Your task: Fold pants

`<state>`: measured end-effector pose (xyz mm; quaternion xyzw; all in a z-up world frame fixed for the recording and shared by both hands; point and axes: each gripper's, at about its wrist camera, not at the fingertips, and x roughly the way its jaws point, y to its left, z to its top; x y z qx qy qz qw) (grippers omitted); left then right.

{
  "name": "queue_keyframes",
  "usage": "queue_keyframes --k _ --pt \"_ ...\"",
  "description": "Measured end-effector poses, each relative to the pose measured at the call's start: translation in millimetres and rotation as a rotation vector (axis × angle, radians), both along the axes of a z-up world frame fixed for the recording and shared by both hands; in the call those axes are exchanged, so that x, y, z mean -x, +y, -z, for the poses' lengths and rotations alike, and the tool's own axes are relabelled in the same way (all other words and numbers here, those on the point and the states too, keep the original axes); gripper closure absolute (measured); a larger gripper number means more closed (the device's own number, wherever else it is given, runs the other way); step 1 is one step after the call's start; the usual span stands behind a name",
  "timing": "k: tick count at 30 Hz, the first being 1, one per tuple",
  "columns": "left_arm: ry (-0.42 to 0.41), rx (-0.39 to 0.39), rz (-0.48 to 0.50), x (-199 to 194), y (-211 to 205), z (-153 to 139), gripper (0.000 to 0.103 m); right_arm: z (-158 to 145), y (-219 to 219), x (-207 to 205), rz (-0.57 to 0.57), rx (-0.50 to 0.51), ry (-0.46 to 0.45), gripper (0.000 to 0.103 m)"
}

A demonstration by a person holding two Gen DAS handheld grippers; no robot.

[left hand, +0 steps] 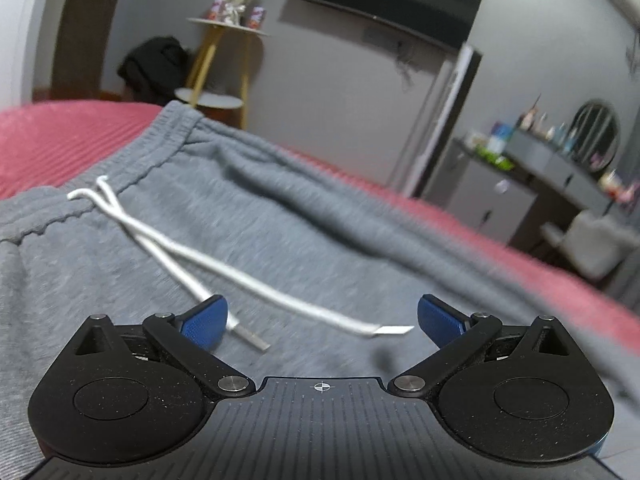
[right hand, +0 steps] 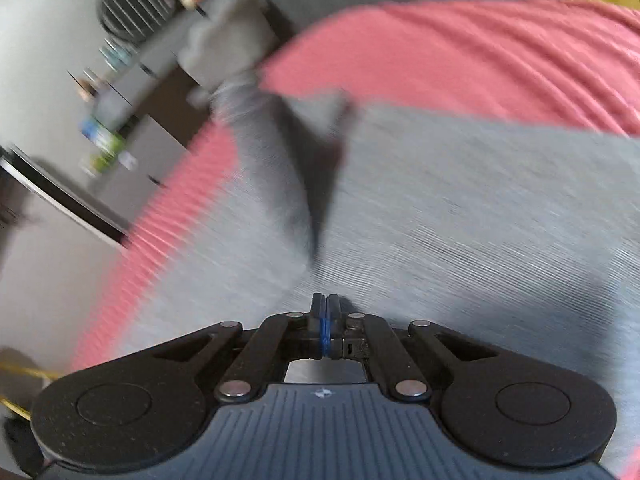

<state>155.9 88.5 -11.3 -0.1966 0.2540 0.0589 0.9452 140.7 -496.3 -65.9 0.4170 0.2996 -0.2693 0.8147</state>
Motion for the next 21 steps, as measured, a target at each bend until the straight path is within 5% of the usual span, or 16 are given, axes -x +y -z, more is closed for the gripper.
queue_keyframes --k 4,8,11,21 --pt "-0.010 0.173 0.010 -10.7 12.2 -27.8 0.000 -6.3 -23.8 2.7 -0.003 -0.079 -0.108 0.096" --pt "0.024 0.368 0.100 -59.5 17.6 -42.9 0.001 -3.5 -41.0 -5.8 0.002 -0.141 -0.131 0.063" --pt "0.083 0.389 0.129 -106.1 13.3 -49.3 0.018 6.0 -49.6 -10.0 -0.008 -0.216 -0.156 0.063" --pt "0.395 0.421 0.060 -211.6 11.8 -3.8 0.026 15.3 -64.8 -21.1 -0.036 -0.302 -0.210 0.063"
